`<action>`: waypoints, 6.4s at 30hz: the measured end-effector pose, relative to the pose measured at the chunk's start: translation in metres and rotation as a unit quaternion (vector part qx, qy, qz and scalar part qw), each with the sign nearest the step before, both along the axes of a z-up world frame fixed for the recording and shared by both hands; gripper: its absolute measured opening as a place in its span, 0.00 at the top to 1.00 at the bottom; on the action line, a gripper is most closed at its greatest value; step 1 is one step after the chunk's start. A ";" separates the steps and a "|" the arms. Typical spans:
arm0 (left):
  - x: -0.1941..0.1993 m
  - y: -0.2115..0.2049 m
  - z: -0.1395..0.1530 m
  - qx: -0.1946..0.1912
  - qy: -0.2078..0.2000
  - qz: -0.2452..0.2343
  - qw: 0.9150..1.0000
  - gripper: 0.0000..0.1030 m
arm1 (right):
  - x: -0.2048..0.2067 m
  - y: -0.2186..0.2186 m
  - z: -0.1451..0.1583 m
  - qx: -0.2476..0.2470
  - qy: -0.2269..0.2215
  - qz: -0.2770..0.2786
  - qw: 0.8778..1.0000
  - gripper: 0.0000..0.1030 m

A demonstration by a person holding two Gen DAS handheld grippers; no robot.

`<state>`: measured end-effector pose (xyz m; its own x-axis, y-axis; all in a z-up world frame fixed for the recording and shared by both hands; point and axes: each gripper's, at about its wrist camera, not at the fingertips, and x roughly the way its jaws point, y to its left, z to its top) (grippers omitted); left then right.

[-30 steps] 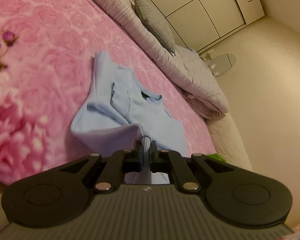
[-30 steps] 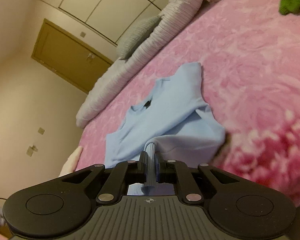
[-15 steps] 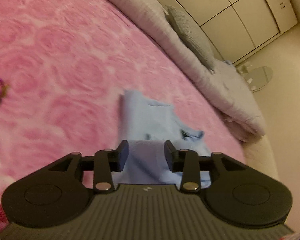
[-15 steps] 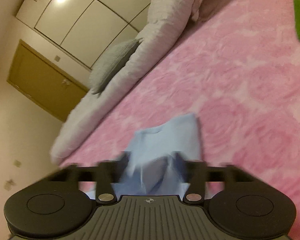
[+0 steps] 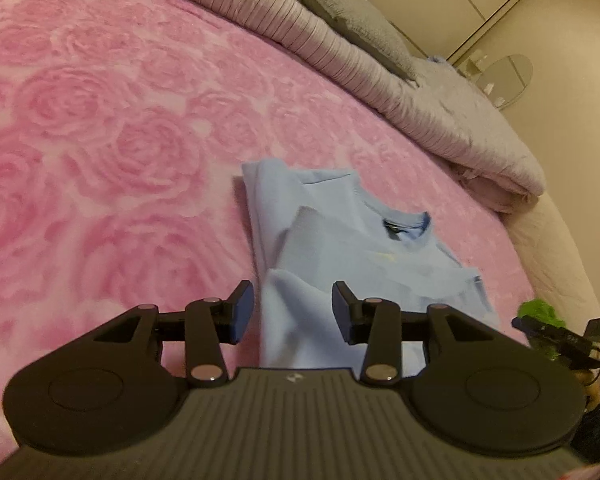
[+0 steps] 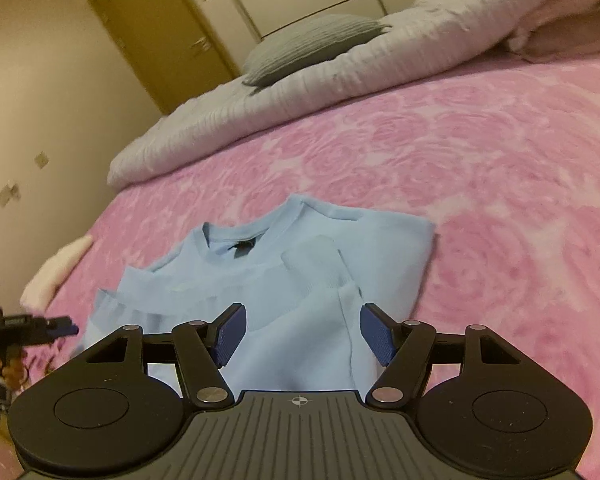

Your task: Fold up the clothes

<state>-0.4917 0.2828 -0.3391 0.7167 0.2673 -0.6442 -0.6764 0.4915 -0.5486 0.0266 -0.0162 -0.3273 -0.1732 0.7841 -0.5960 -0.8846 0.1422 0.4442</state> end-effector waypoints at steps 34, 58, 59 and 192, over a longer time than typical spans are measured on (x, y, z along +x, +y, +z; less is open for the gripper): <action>0.062 0.028 0.039 0.180 -0.049 -0.028 0.982 0.94 | -0.003 0.053 0.037 0.100 -0.155 -0.013 0.983 0.83; 0.107 0.096 -0.018 0.132 0.076 0.042 0.987 0.79 | 0.023 0.149 -0.040 -0.081 -0.219 -0.049 0.971 0.67; 0.101 0.095 -0.010 0.141 0.084 0.057 0.985 0.82 | 0.019 0.141 -0.032 -0.078 -0.237 -0.064 0.966 0.62; 0.021 -0.246 0.045 0.122 0.214 0.051 0.968 0.72 | -0.197 -0.089 0.026 -0.129 -0.130 -0.129 0.975 0.80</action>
